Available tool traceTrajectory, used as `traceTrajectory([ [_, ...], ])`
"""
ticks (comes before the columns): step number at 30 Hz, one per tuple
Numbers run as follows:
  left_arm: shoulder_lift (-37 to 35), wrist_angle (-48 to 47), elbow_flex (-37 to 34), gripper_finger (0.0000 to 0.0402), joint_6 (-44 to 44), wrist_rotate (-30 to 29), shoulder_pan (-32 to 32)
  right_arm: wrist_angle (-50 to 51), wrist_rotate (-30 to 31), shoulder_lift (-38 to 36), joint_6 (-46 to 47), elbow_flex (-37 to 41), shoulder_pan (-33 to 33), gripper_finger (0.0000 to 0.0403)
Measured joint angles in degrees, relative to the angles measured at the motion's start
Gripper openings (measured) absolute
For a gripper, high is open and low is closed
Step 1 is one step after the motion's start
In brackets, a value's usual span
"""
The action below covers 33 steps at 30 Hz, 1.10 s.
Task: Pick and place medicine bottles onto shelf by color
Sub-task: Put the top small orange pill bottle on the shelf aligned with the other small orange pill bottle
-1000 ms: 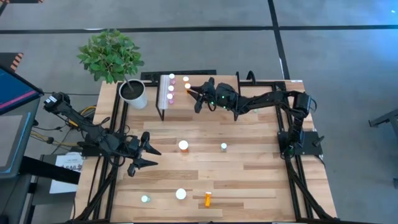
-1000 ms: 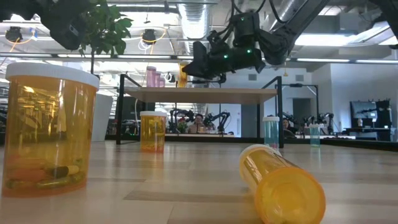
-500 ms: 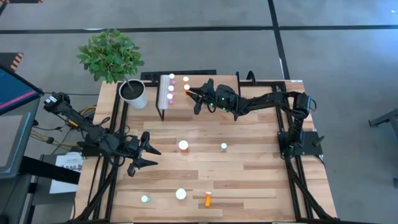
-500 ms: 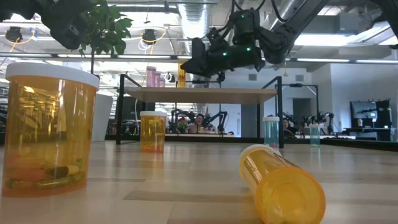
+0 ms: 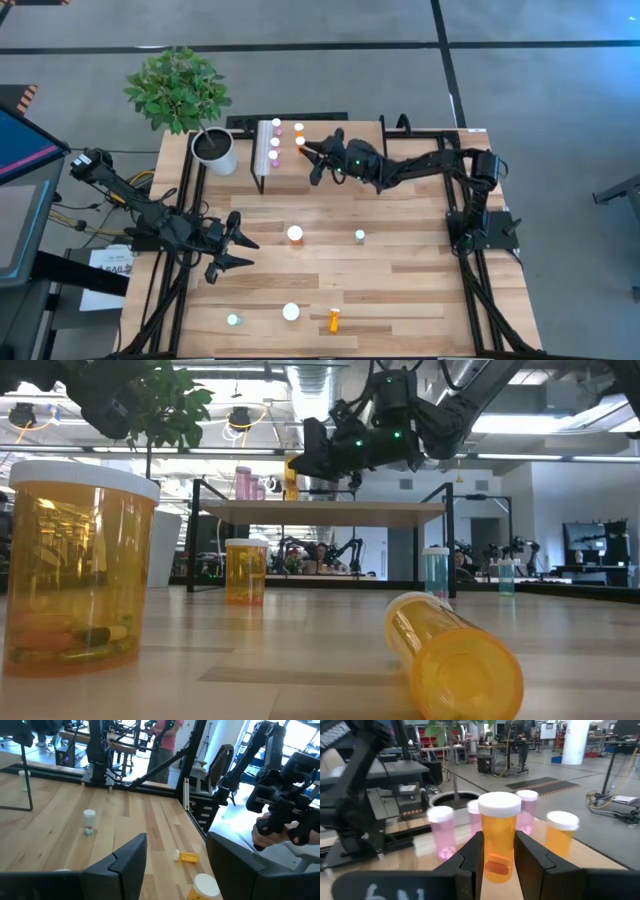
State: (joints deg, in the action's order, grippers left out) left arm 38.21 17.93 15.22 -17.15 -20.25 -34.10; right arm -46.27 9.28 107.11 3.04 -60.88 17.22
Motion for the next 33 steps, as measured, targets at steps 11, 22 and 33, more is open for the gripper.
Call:
traceTrajectory([
  [11, 0.0, 0.0, 0.0, 0.0192, 0.0, 0.0, 0.0, -0.8, 1.4, 0.0, 3.6, -1.1, -0.8, 0.0108],
  [22, 0.0, 0.0, 0.0, 0.0192, 0.0, -0.1, 0.0, 0.0, 7.3, 0.0, 1.8, -1.1, -2.4, 0.0108],
  [33, 0.0, 0.0, 0.0, 0.0192, 0.3, -0.1, 0.0, -0.9, 7.9, 0.0, 2.2, -1.1, -4.1, 0.0108],
])
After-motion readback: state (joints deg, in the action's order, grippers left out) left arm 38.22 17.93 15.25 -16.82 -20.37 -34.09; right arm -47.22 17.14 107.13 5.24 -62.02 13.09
